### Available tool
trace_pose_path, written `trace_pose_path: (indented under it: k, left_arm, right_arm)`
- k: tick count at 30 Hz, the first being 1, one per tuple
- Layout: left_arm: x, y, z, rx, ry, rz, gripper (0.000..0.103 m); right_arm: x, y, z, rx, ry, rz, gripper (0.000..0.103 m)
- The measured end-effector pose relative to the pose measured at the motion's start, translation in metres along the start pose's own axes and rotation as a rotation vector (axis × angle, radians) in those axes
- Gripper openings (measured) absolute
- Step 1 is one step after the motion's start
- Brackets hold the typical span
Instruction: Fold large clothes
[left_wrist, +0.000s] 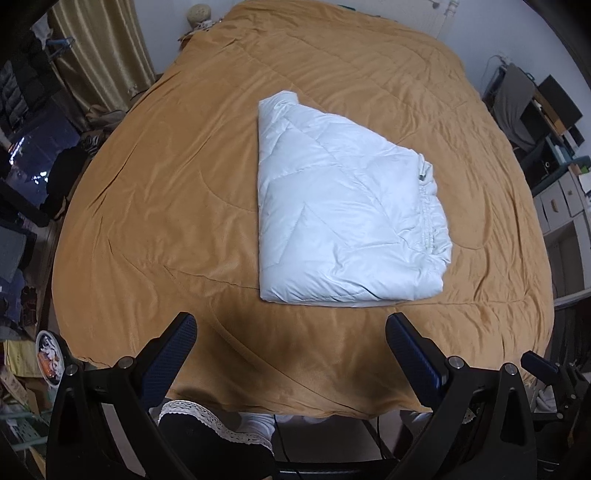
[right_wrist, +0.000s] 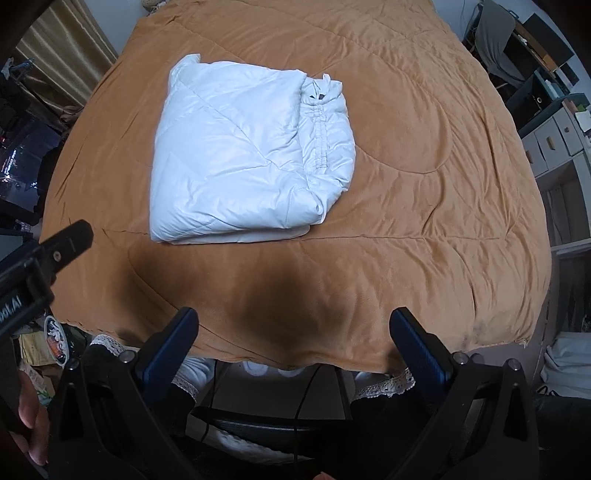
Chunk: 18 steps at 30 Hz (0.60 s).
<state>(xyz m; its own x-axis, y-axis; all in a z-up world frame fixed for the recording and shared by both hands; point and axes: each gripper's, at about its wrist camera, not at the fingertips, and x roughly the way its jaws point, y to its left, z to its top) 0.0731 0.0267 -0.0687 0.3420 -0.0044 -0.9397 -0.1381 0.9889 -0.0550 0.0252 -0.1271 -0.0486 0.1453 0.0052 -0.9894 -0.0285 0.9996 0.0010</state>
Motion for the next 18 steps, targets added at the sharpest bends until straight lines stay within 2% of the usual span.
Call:
trace_pose_path:
  k: [4,8,11,18]
  left_arm:
    - [0.003,-0.004,0.001,0.021,0.002,0.012,0.102]
    - [0.000,-0.007,-0.002,0.007,0.010,-0.022,0.102]
    - [-0.003,-0.006,-0.001,0.000,-0.006,-0.004,0.102]
    - [-0.002,0.003,-0.001,-0.030,-0.003,0.003,0.102]
  right_arm:
    - [0.004,0.002,0.004,0.003,0.012,0.022,0.103]
    - [0.001,0.012,0.006,-0.001,-0.006,0.037,0.103]
    - [0.000,0.017,0.006,0.005,-0.011,0.053,0.103]
    - [0.004,0.022,0.004,-0.025,0.002,0.033,0.103]
